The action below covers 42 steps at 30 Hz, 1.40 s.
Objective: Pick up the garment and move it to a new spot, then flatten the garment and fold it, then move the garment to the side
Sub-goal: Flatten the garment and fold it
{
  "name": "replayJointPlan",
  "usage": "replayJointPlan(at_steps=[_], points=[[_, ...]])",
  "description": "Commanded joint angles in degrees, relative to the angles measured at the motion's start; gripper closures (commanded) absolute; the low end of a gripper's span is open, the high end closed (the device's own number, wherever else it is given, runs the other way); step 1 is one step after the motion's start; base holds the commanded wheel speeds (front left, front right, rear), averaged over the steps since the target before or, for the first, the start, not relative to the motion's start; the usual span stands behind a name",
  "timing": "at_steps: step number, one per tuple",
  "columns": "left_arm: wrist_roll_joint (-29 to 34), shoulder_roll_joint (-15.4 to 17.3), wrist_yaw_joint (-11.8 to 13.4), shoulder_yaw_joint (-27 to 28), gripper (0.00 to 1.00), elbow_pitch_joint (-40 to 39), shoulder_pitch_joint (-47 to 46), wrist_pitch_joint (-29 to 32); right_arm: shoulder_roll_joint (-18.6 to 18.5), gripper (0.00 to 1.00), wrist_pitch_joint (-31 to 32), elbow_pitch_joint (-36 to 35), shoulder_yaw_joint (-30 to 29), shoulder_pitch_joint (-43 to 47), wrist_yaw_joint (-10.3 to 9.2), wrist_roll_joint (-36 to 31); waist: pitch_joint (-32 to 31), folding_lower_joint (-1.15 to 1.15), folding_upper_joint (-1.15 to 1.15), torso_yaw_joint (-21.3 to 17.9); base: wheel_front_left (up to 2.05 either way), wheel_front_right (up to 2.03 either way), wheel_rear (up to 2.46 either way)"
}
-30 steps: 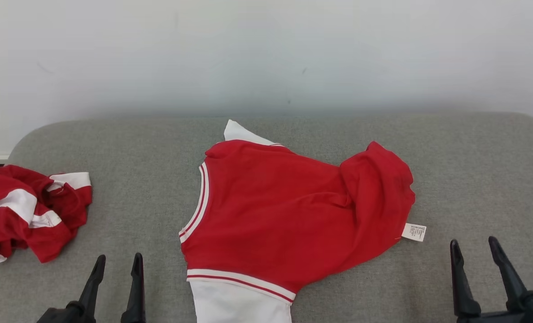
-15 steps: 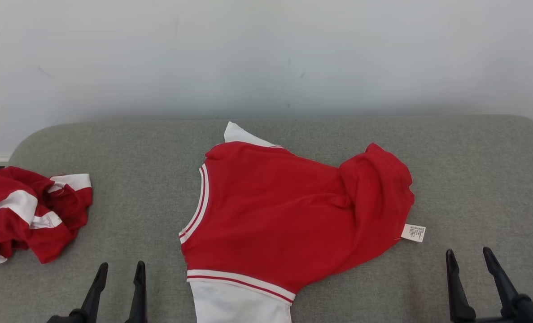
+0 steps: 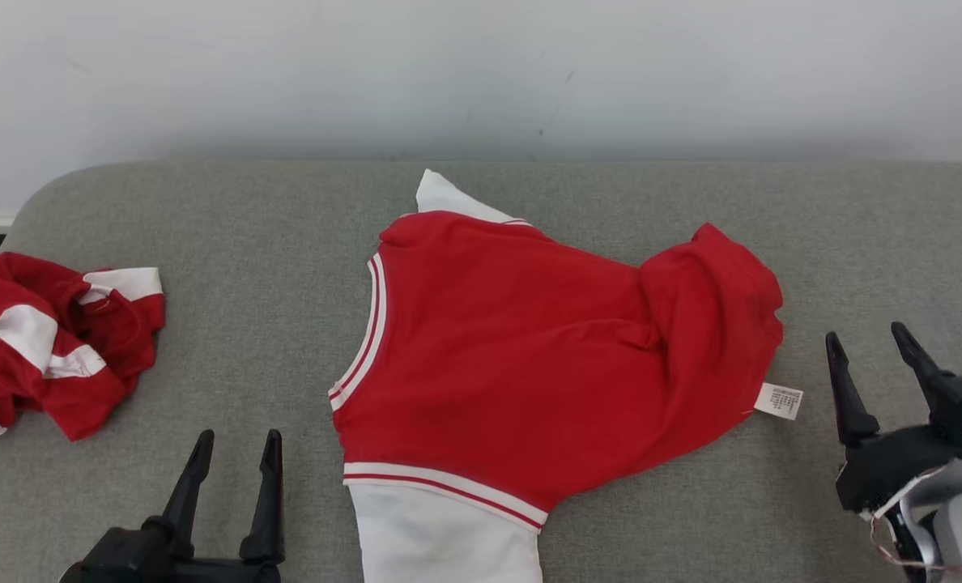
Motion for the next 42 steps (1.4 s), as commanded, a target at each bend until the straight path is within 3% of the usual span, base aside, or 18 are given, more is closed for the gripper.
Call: replayJointPlan(at_steps=[1, 12, 20, 21, 23, 33, 37, 42], points=[[-0.72, -0.03, 0.08, -0.07, 0.00, 0.12, -1.07, -0.13, -0.79, 0.00, 0.27, 1.80, 0.68, -2.07, -0.14, 0.26, 2.03, -0.01, 0.00, 1.59, 0.00, 0.00, 0.00], [-0.92, -0.50, -0.16, -1.27, 0.00, 0.79, -4.43, -0.13, -4.41, 0.00, 1.78, 20.41, 6.78, -14.67, -0.14, 3.65, 6.95, -0.01, 0.00, 4.79, 0.00, 0.00, 0.00], [-1.04, -0.67, -0.33, -1.84, 0.00, 1.57, -5.99, -0.13, -3.25, 0.00, 0.76, 31.38, 11.07, -20.05, -0.14, 6.74, 8.42, -0.01, 0.00, 6.14, 0.00, 0.00, 0.00], [-1.06, -0.68, -0.35, -1.84, 0.00, 1.65, -6.13, -0.13, -3.08, 0.17, 0.67, 32.40, 11.72, -20.36, -0.14, 7.15, 8.44, -0.01, 0.00, 6.21, 0.00, 0.00, 0.00], [-1.03, -0.70, -0.39, -1.75, 0.00, 1.77, -6.24, -0.13, -2.69, 1.00, 0.17, 34.32, 12.74, -20.82, -0.14, 8.35, 8.41, -0.01, 0.00, 6.29, 0.00, 0.00, 0.00], [-0.95, -0.86, -0.34, -0.91, 0.00, 2.50, -3.91, -0.13, -3.39, 1.00, -5.10, 35.21, 13.73, -19.22, -0.15, 13.22, 5.05, -0.01, 0.00, 4.56, 0.00, 0.00, 0.00], [-1.18, -0.89, -0.32, -0.52, 0.00, 2.49, -2.97, -0.13, -3.31, 1.00, -5.45, 31.68, 12.07, -15.81, -0.15, 15.45, 3.53, -0.01, 0.00, 3.47, 0.00, 0.00, 0.00], [-1.16, -0.98, -0.12, 0.03, 0.00, 2.04, -1.19, -0.13, -3.14, 1.00, -5.50, 21.43, 7.12, -6.26, -0.15, 18.52, 1.69, -0.01, 0.00, 1.43, 0.00, 0.00, 0.00]])
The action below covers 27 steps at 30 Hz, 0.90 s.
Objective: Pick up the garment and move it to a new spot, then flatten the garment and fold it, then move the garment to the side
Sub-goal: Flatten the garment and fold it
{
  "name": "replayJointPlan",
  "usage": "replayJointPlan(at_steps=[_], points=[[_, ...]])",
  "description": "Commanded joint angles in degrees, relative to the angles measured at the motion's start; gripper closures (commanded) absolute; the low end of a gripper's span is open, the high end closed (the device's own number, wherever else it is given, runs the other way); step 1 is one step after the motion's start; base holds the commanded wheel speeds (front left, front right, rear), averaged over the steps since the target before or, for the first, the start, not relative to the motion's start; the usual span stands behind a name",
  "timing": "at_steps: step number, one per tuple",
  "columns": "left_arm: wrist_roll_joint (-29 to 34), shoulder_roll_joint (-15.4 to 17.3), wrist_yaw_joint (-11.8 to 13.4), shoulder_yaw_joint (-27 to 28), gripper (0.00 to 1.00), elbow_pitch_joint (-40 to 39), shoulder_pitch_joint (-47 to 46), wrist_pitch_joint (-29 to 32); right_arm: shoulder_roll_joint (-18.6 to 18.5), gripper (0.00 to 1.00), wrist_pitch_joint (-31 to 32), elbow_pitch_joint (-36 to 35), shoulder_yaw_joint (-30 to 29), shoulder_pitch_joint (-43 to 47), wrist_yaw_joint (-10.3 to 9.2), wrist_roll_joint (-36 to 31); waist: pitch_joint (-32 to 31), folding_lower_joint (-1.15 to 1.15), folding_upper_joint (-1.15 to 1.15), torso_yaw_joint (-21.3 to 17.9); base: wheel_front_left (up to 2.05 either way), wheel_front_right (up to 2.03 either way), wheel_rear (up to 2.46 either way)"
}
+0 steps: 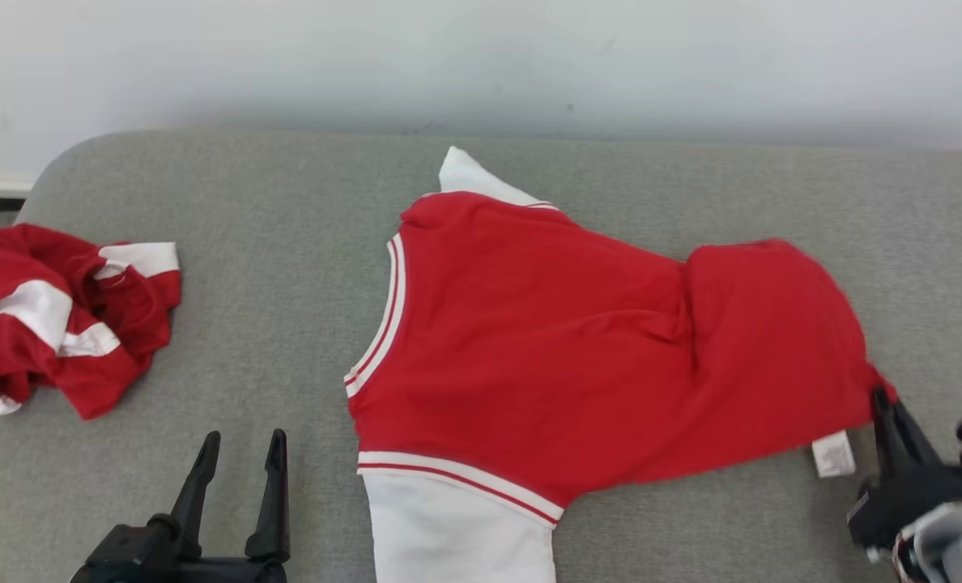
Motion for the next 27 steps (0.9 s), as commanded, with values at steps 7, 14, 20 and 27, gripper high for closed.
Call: replayJointPlan(at_steps=[7, 14, 20, 27], points=[[0.12, -0.02, 0.20, 1.17, 0.00, -0.67, 2.03, -0.13, 2.52, 1.00, -0.02, -10.24, -4.88, 12.88, -0.16, 2.19, -2.72, 0.00, 0.00, -4.10, 0.00, 0.00, 0.00], [0.42, 0.13, 0.12, 1.67, 0.00, -0.72, 2.74, -0.13, 4.71, 0.00, -0.08, -17.03, -8.60, 17.61, -0.15, -2.11, -4.07, 0.00, 0.00, -5.58, 0.00, 0.00, 0.00], [0.59, 0.51, 0.04, 2.30, 0.00, -0.85, 3.58, -0.13, 6.97, 0.00, -0.19, -25.96, -10.60, 19.13, -0.16, -8.96, -5.89, 0.00, 0.00, -5.18, 0.00, 0.00, 0.00], [0.89, 0.92, 0.06, 3.18, 0.00, -1.01, 4.73, -0.13, 9.39, 0.00, -0.23, -36.27, -8.92, 20.67, -0.16, -13.07, -7.95, 0.00, 0.00, -4.31, 0.00, 0.00, 0.00]])
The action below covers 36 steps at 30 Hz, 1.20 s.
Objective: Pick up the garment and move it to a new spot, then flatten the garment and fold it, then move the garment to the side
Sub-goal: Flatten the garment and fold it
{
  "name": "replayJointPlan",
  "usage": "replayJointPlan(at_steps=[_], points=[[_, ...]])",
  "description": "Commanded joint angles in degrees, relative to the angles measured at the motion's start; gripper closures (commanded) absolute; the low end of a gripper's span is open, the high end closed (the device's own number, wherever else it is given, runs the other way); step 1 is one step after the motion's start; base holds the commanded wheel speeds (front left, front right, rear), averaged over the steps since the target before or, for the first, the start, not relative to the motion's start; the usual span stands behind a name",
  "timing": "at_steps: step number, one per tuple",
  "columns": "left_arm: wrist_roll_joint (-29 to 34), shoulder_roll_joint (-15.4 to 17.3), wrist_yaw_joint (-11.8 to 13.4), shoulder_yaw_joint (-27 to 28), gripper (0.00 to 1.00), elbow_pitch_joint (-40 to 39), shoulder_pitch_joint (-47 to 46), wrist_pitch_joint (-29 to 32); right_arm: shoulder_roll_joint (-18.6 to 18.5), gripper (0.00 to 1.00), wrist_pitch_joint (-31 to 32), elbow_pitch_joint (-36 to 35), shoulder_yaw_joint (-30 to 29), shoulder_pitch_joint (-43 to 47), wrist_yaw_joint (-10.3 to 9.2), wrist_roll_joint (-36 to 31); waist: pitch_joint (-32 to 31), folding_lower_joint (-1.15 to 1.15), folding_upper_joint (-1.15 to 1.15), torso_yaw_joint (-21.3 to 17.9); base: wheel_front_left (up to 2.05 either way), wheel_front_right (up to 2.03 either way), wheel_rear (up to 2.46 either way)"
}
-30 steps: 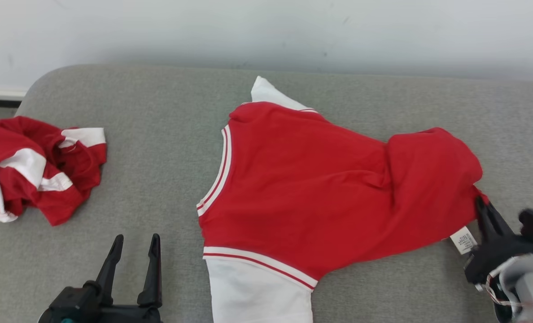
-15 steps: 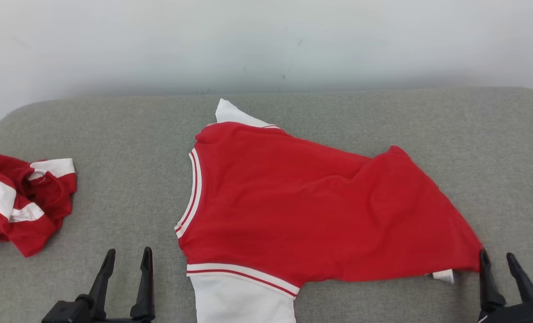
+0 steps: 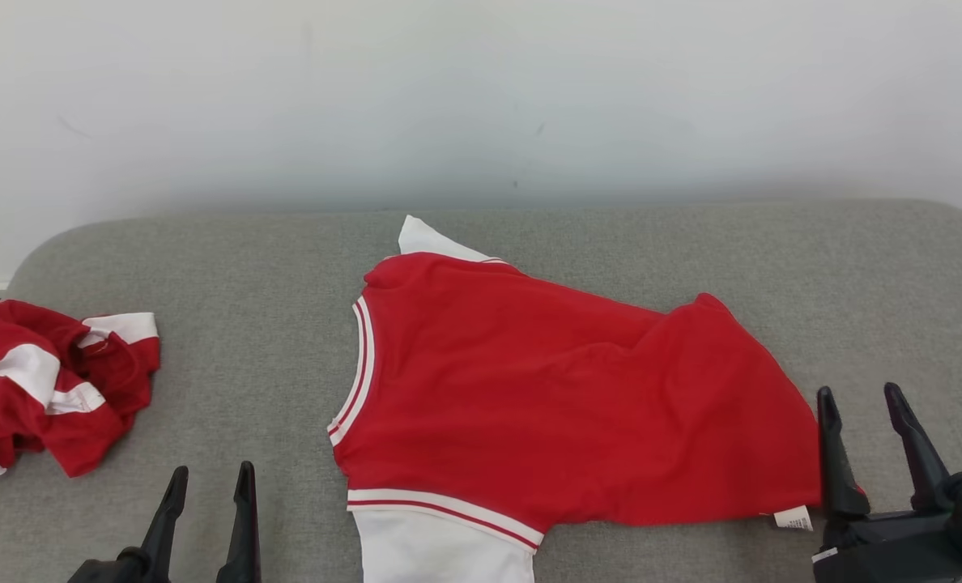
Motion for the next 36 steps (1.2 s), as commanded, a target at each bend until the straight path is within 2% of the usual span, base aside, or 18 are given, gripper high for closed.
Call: replayJointPlan(at_steps=[1, 5, 14, 21, 36], points=[[0.72, 0.27, 0.05, 0.24, 0.00, -0.18, 0.96, -0.13, 0.33, 0.00, -0.23, -1.18, 0.44, 0.77, -0.14, -0.62, -0.70, 0.01, 0.00, 0.54, 0.00, 0.00, 0.00], [0.80, 0.34, 0.23, 0.28, 0.00, -0.21, 0.64, -0.13, 1.93, 0.00, -0.16, -5.36, 1.27, 2.55, -0.15, -1.78, -1.21, 0.01, 0.00, 1.56, 0.00, 0.00, 0.00], [0.73, 0.10, 0.30, -0.22, 0.00, 0.00, -0.24, -0.13, 4.39, 0.00, -0.17, -7.13, 0.43, 6.34, -0.14, -2.74, -1.83, 0.01, 0.00, 2.11, 0.00, 0.00, 0.00], [0.67, 0.54, 0.26, 0.57, 0.00, -0.73, 0.88, -0.13, 4.36, 0.00, -0.17, -10.04, 0.79, 8.26, -0.15, -3.82, -1.81, 0.01, 0.00, 1.51, 0.00, 0.00, 0.00], [-0.53, 1.70, 0.04, -0.34, 0.00, -3.40, 1.82, 0.13, 4.36, 0.00, -0.17, -9.04, 0.32, 8.97, -0.15, -3.98, -1.96, 0.01, 0.00, 1.73, 0.00, 0.00, 0.00]])
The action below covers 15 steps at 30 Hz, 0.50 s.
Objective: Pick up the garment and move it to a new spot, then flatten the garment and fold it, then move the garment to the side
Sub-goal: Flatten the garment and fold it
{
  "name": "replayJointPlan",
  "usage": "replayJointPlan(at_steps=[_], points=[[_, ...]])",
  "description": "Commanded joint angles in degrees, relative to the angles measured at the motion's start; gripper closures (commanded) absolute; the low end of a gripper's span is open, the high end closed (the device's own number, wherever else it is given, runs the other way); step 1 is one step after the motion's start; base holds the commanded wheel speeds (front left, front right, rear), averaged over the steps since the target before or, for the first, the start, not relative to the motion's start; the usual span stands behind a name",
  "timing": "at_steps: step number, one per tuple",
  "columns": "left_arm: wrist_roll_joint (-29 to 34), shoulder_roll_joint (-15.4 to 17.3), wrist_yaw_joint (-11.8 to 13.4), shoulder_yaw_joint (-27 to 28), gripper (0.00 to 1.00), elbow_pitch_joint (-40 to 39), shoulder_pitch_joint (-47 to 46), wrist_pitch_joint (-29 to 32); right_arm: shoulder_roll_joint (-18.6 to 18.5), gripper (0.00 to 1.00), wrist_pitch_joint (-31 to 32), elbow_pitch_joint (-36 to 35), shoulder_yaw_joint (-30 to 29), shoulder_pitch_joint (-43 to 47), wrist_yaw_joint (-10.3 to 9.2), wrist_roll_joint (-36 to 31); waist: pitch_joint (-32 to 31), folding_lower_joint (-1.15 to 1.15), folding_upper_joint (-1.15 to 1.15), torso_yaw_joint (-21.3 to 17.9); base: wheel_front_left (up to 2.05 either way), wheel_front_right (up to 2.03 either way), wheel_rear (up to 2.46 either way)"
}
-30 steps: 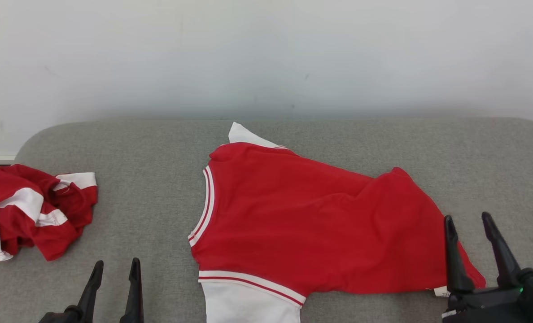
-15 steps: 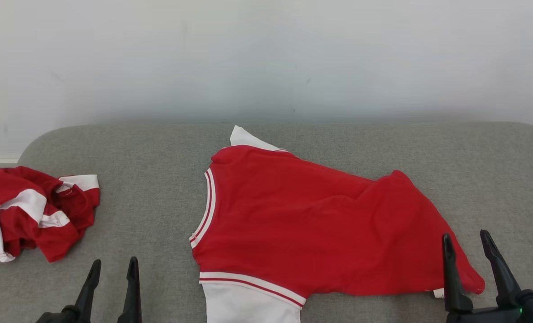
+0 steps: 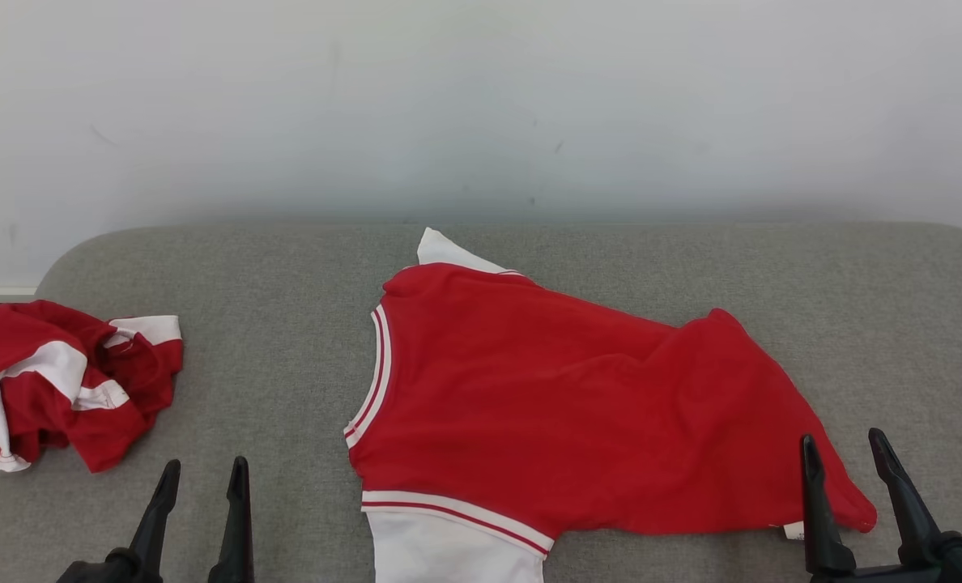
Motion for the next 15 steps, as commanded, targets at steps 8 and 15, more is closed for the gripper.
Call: replayJointPlan(at_steps=[8, 15], points=[[-0.97, 1.17, -0.08, -0.55, 0.00, -0.90, 0.98, 0.11, -0.16, 0.00, -0.07, 1.06, -0.88, 0.26, -0.16, 0.62, 0.17, 0.00, 0.00, 0.04, 0.00, 0.00, 0.00], [-1.22, 1.39, -0.02, -0.99, 0.00, -1.18, 0.98, 0.07, -0.04, 0.00, -0.07, 1.89, -1.01, 0.29, -0.16, 0.79, 0.08, 0.00, 0.00, -0.04, 0.00, 0.00, 0.00]])
